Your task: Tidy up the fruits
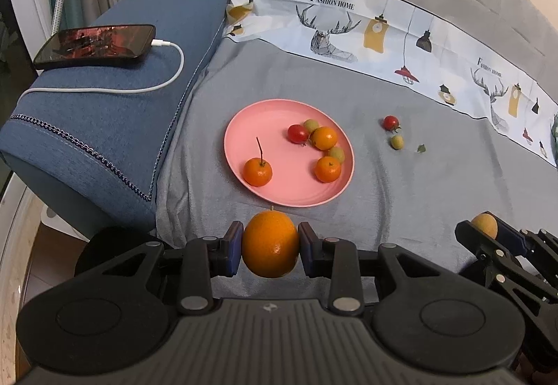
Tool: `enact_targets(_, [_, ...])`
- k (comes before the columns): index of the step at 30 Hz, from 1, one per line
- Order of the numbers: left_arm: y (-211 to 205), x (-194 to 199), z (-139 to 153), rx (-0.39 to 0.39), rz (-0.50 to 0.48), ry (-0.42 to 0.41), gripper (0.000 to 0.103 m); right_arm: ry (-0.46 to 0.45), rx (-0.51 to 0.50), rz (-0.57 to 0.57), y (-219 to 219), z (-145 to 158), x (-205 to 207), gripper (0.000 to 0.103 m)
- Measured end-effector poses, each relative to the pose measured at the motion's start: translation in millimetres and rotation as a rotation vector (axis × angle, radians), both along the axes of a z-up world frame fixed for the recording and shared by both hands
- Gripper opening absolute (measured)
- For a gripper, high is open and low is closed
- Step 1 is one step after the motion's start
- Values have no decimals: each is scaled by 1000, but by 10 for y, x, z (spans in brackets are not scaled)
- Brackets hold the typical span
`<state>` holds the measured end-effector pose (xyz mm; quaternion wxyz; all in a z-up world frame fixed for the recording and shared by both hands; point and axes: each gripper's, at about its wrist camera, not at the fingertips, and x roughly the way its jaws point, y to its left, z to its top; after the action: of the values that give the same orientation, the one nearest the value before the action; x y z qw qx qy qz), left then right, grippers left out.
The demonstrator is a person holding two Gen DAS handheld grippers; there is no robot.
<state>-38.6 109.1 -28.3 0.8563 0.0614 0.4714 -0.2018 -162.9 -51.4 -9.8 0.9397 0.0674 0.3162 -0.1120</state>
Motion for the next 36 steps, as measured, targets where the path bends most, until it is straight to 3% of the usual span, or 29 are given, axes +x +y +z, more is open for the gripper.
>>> enact_targets(20, [-148, 645, -278, 31, 42, 56, 37, 68, 10, 59, -15, -294, 700, 32])
enact_targets(36, [-454, 1314, -663, 103, 45, 92, 37, 122, 30, 146, -47, -793, 1540, 32])
